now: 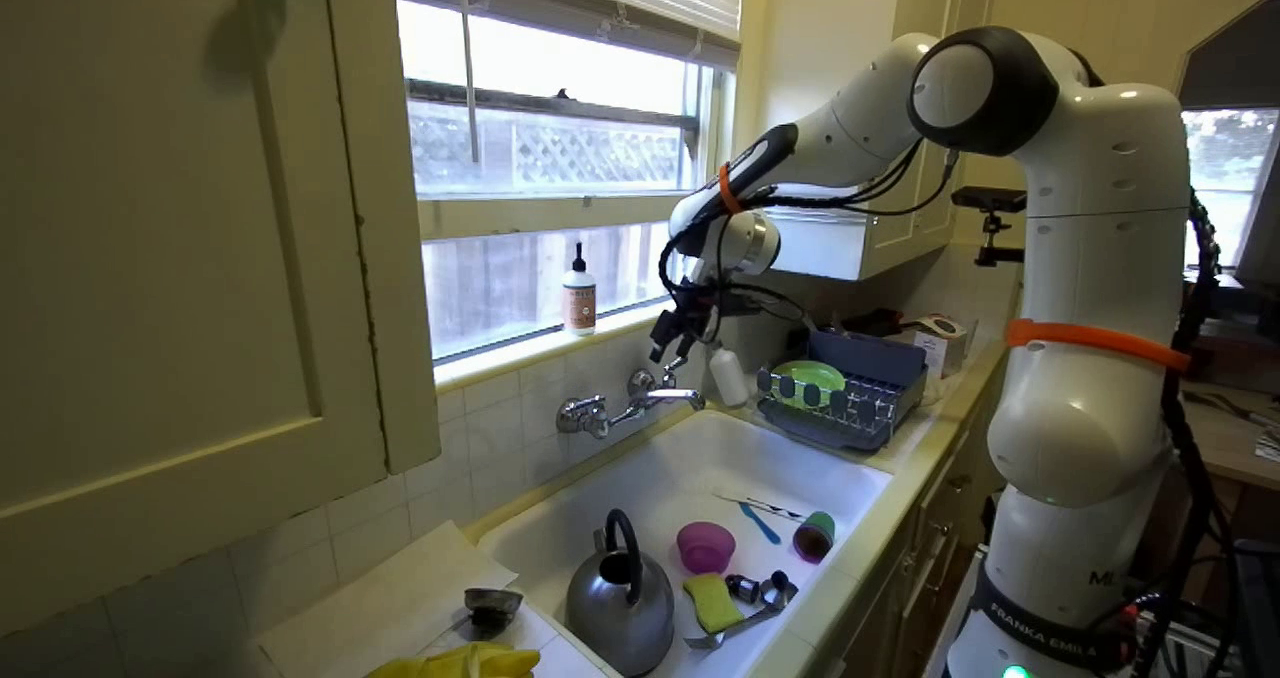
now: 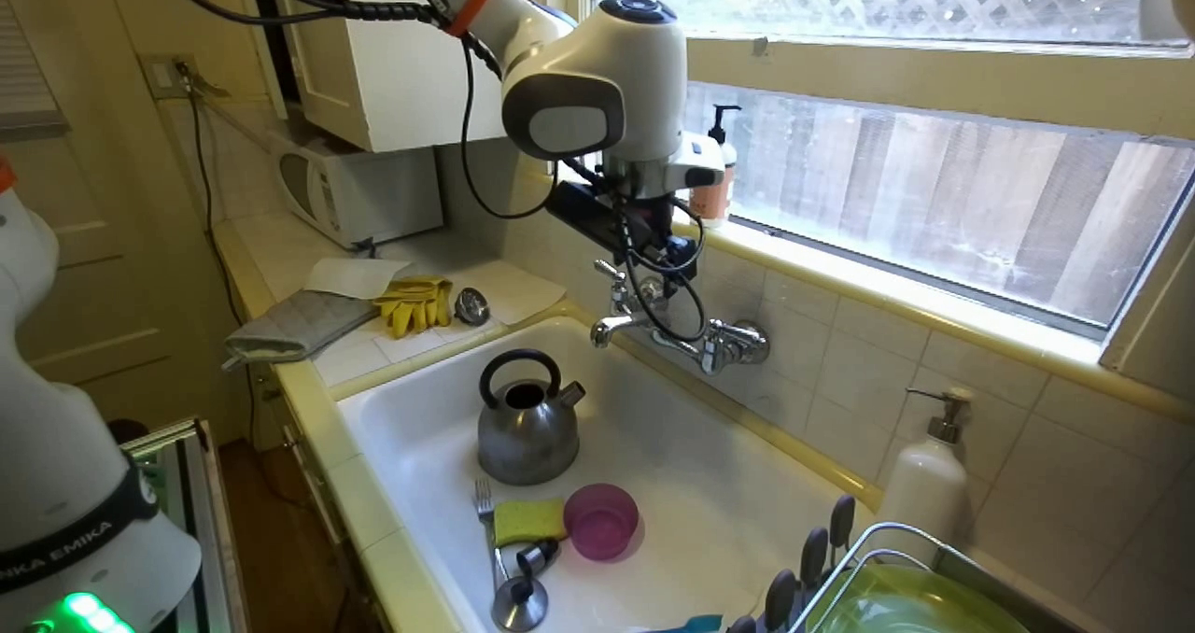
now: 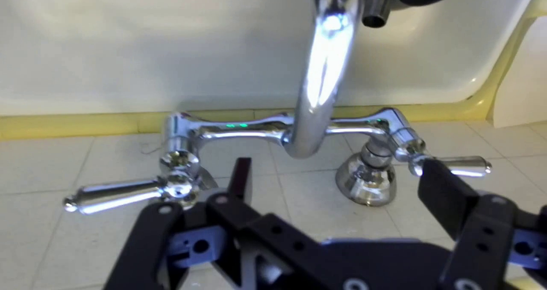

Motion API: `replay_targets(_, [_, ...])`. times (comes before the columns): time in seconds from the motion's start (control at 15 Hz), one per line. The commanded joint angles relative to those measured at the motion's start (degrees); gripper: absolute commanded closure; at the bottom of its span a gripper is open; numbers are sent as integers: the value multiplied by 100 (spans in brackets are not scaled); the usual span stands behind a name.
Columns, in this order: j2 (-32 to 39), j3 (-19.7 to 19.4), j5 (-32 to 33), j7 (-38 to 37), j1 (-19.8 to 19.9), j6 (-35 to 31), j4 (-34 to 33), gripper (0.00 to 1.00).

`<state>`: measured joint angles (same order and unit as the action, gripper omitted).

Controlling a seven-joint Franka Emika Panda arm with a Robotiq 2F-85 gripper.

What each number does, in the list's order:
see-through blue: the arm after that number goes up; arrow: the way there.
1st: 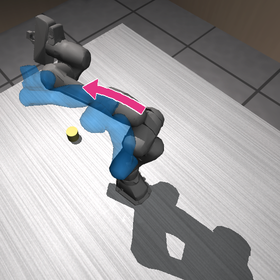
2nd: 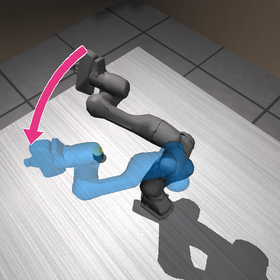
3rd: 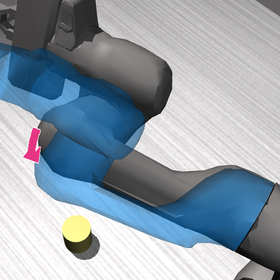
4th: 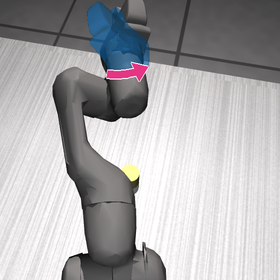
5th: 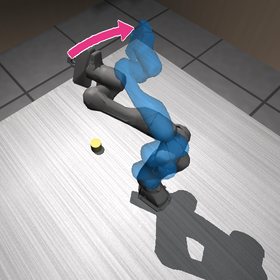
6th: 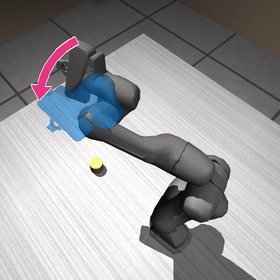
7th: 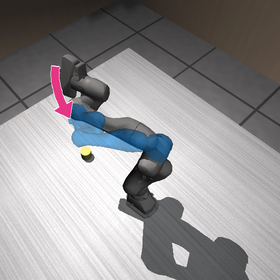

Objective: Take the purple bowl out of the plate rack and put it into the sink the turn on the water to the faucet and put water in it

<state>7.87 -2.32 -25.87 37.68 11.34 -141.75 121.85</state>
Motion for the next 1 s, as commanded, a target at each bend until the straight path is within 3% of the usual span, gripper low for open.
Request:
replay_targets(0.0, [547,213,-545,216,-58,432,-801,0])
replay_targets(0.07, [727,310,-714,339,-34,575,-1007,0])
replay_targets(0.13, [333,227,-411,97,-61,265,-531,0])
replay_targets(0.53, [707,356,-567,194,-22,387,-935,0])
replay_targets(0.93, [379,464,-797,-954,-233,355,-801,0])
